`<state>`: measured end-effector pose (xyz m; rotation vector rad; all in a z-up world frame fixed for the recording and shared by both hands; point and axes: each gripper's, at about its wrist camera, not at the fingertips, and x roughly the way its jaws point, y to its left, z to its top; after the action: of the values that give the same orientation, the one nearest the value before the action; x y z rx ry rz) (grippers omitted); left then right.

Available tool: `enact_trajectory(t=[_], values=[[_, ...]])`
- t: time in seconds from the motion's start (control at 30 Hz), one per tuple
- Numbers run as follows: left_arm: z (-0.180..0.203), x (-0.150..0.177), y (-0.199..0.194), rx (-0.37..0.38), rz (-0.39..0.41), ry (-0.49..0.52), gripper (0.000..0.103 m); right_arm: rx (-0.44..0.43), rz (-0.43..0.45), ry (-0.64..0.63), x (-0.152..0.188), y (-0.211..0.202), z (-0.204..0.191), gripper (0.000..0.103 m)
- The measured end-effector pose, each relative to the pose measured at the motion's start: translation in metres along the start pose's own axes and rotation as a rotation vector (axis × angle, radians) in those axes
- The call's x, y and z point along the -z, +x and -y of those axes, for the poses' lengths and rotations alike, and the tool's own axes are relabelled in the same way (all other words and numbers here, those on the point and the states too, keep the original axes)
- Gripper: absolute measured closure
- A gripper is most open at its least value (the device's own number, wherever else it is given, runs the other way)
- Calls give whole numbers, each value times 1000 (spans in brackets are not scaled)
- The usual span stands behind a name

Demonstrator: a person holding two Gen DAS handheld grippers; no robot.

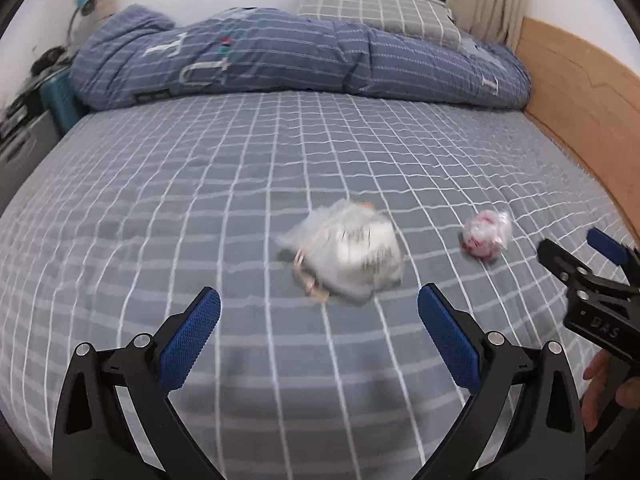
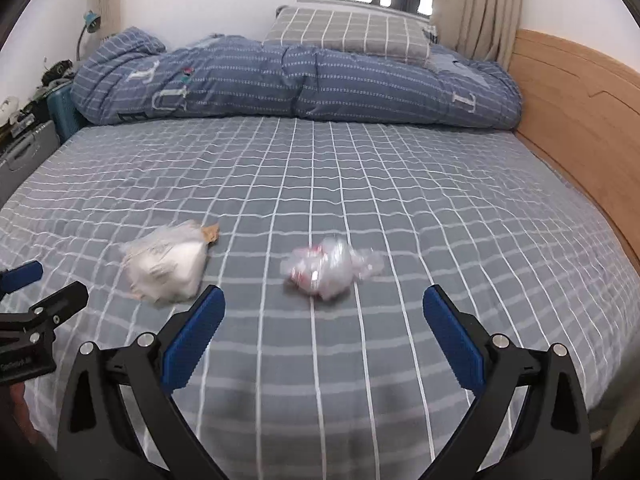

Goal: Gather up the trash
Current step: 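Grasp the white KEYU cotton bag with the left tool while the right tool grasps the clear plastic bag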

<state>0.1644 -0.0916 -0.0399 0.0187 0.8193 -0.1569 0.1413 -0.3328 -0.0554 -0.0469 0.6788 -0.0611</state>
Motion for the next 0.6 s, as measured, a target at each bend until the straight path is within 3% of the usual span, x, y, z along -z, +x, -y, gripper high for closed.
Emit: enact_trajectory(t=[0.23, 0.37, 0.5, 0.57, 0.6], values=[[14, -33, 59, 28, -3, 48, 6, -23, -33, 5, -18, 66, 5, 12], [20, -35, 98, 57, -61, 18, 6, -21, -77, 39, -20, 90, 11, 12], [27, -32, 128, 66, -112, 33, 6, -52, -147, 67, -14, 115, 13, 20], [27, -30, 134, 61, -111, 37, 9, -57, -163, 62, -13, 121, 10, 24], [28, -27, 139, 38, -121, 58, 18, -47, -173, 57, -11, 126, 9, 25]])
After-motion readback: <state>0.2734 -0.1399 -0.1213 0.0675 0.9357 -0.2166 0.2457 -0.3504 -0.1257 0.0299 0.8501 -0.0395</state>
